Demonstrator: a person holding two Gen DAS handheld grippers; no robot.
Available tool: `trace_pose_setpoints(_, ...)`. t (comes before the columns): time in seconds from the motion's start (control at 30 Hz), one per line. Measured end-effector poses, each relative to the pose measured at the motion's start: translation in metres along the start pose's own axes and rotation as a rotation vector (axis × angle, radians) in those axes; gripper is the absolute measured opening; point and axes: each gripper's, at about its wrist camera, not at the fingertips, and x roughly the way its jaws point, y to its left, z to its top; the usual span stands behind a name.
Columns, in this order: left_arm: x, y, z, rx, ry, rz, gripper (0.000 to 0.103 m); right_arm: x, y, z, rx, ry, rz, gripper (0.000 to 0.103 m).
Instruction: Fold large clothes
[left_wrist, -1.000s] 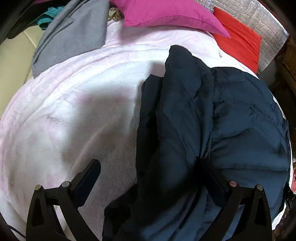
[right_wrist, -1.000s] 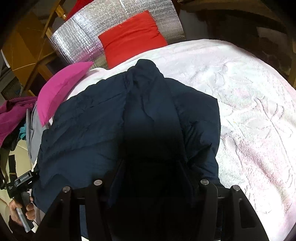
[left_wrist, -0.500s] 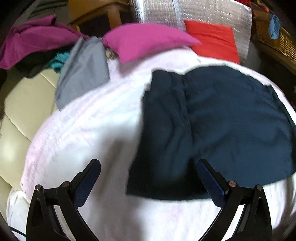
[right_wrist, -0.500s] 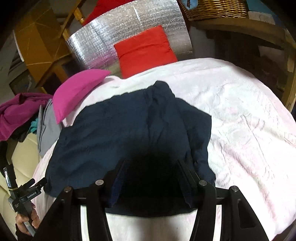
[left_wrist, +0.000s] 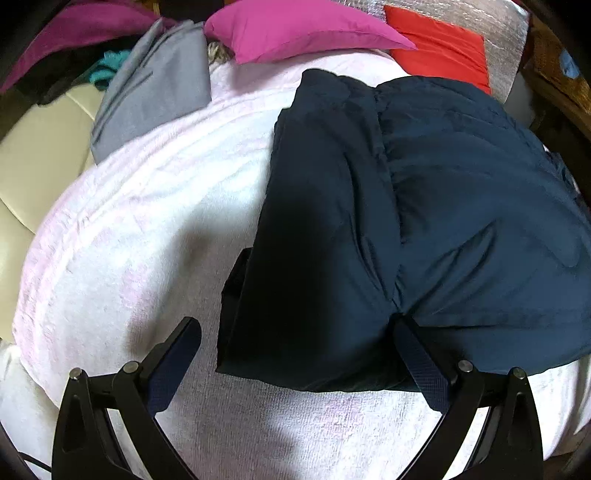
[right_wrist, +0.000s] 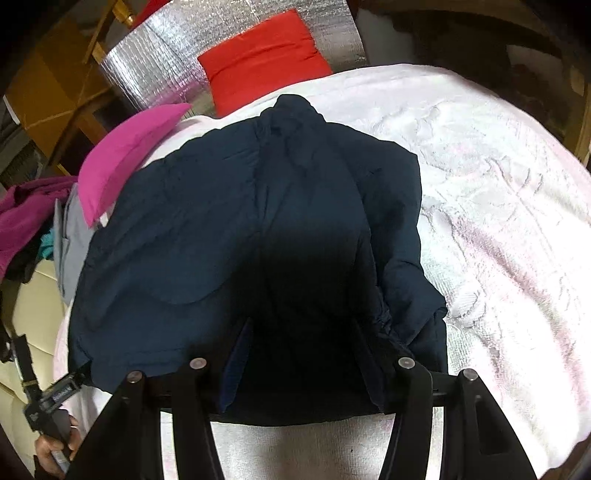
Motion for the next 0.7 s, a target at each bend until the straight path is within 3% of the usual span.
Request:
trace_pose_setpoints(0.2,-0.011,-0.023,-0.013,0.076,-0.082,0.134,0.103,-0.004,-0.003,-0.006,-0.009,-0.015,0.004,0.06)
trace_pose_setpoints(0.3,-0.012,-0.027,-0.014,0.071,-0.09,0.163,0.103,-0.004,-0.005,-0.006,0.001,-0.008,0.016,0.061)
trace_pose_setpoints(0.53,-0.011,-0.022,-0.012,-0.03,-0.014,0.147,0.103,-0.001,-0.006,-0.003,-0.001,-0.008,0.031,0.061)
trace_pose_setpoints(0.7,-0.025,-0.032,0.006,0.034,0.064,0.185,0.103,-0.008,-0.005,-0.002,0.039,0.015,0.028,0.06)
